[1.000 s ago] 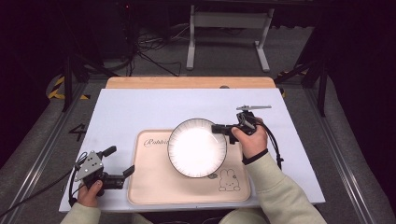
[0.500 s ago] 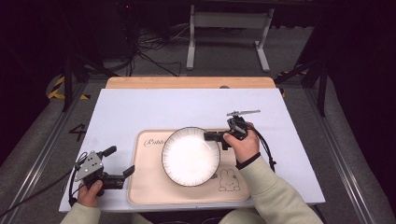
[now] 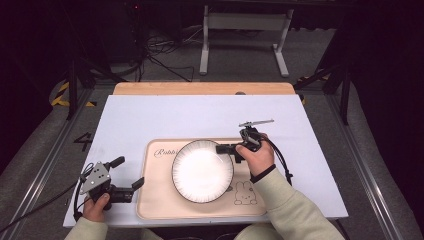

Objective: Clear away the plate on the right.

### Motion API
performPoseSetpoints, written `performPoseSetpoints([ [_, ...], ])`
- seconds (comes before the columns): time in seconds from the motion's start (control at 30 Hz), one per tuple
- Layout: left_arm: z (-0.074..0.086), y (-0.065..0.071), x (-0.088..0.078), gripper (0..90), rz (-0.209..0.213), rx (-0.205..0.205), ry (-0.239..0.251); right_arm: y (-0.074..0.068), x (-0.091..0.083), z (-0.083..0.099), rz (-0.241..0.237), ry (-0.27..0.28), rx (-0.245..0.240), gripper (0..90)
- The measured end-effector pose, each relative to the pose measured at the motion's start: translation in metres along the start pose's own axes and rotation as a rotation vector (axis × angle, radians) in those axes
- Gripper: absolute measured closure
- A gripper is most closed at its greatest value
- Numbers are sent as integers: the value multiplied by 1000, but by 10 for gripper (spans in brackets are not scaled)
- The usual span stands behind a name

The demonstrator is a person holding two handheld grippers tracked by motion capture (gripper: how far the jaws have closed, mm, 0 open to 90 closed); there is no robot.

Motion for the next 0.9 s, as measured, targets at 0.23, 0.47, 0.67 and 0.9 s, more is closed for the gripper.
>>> performPoseSetpoints([
  [0.23,0,0,0,3,0,1,0,3,3,2,5,-10,5,816],
  [0.47,0,0,0,4,0,2,0,4,6,3,18,-25,-5,817],
  [0.67,0,0,0,3,-1,2,0,4,8,3,49,-24,-42,825],
  [0.9,0,0,0,3,0,2,-1,10,12,5,80,-51,-56,824],
])
Point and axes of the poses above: each handheld gripper's, and its own axes: x roughly forward along the jaws, z roughly out of its underside, y roughly to its right, the point moved 3 cm from there along x, roughly forward along the jaws, and after that the axes turned 3 degrees about z, right-handed, at the moved point
